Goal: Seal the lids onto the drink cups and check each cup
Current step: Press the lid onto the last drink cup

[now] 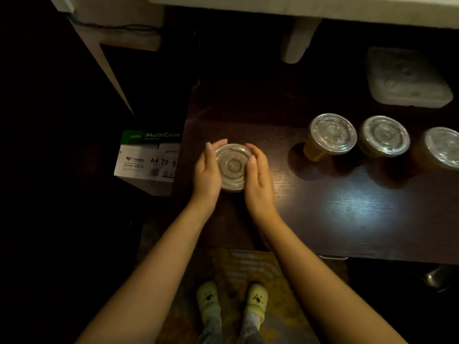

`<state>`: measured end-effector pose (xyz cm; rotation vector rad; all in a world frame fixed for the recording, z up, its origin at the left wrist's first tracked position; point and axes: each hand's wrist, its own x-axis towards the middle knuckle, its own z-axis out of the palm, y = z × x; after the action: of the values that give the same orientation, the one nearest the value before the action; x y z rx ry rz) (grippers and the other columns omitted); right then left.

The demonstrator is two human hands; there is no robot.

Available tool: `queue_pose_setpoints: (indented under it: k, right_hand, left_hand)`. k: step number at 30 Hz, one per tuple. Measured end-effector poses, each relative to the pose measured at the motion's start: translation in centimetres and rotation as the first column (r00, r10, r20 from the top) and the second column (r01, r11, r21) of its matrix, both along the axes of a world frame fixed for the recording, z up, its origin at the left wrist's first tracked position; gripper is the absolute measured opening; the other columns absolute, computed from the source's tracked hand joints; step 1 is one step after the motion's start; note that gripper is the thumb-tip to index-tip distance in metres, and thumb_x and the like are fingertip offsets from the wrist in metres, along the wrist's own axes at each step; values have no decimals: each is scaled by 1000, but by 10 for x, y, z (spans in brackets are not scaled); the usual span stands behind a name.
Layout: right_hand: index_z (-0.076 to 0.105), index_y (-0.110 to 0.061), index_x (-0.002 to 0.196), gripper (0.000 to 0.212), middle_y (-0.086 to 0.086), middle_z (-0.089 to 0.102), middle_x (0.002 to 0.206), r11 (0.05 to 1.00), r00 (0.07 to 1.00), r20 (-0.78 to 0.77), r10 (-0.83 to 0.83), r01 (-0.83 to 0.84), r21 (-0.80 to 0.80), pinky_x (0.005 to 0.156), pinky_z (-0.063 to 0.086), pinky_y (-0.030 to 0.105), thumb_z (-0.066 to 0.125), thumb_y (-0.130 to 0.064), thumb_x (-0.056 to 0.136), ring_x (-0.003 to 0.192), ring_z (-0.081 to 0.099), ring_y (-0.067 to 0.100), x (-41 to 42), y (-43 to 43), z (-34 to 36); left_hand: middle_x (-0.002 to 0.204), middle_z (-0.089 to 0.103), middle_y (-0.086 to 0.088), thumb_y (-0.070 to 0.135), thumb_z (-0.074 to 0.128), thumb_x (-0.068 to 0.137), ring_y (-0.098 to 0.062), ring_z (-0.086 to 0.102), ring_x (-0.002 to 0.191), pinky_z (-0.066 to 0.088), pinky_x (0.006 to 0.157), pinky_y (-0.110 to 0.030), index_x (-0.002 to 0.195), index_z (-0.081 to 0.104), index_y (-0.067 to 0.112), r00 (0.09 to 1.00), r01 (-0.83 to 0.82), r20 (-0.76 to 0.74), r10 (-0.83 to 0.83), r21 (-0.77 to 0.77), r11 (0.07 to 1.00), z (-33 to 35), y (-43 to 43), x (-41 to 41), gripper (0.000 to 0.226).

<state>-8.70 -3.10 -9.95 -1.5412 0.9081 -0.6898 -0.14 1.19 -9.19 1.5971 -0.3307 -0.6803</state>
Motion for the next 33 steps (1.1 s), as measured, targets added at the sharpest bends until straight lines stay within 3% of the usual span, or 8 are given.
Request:
queue_pose_setpoints:
  k: [2,5,10,17,21,26,29,33]
  right_hand:
    - [25,-12,145,46,-7,37,140,1000,999,-55,-2,1,-18,96,27,-3,32,-22,101,122,35,-9,-7,23,-1]
    - [9,-22,149,56,-7,18,155,998,996,-73,50,-52,-21,105,16,-1,36,-26,100,137,17,-12,-21,65,-5]
    - [30,-14,142,54,3,37,146,996,992,-95,-82,78,-48,112,35,37,39,-34,93,134,37,12,-27,59,0]
    - [52,-12,130,34,3,58,129,951,946,-189,265,-288,-110,101,42,26,41,-20,99,119,53,12,17,-12,16]
    - [60,-16,116,25,-10,63,106,963,962,-65,266,-268,-26,88,50,20,44,-16,97,99,61,4,20,-15,0]
    - [60,-15,112,24,-6,64,105,975,974,-32,223,-223,16,84,51,22,41,-18,98,98,62,6,20,-12,2]
    - [46,-13,133,40,4,55,129,994,994,-37,102,-100,36,99,46,30,34,-31,99,118,54,13,13,13,6]
    - [4,-19,150,66,-1,18,157,982,987,-60,147,-138,129,103,19,2,40,-34,97,139,19,2,-5,59,5]
  left_hand:
    - [110,66,-6,36,25,100,-13,63,99,50,87,-23,113,63,14,995,97,14,-98,78,992,1,-2,20,45]
    - [107,66,-7,36,26,100,-13,60,96,46,85,-23,110,64,10,966,187,144,-213,174,967,2,-7,50,47]
    - [104,67,-5,33,30,100,-3,58,85,43,73,-10,111,62,12,938,117,300,-174,197,973,6,-5,69,41]
    - [134,50,-1,24,33,99,-3,44,118,32,92,-1,133,47,14,912,-76,410,3,161,984,-12,32,-3,38]
    - [132,51,-7,20,31,97,-5,45,115,32,89,2,131,49,11,882,-163,460,98,104,981,-18,26,-11,40]
    - [133,51,-7,19,31,99,-4,44,115,32,92,0,132,47,11,875,-91,485,12,140,986,-15,29,-5,38]
    - [136,49,-5,30,27,99,-12,46,124,38,107,-33,137,41,17,908,108,382,-170,179,978,-13,27,19,43]
    - [138,48,-8,35,30,99,-21,37,131,29,111,-40,139,39,18,749,232,468,-470,479,847,7,21,60,45]
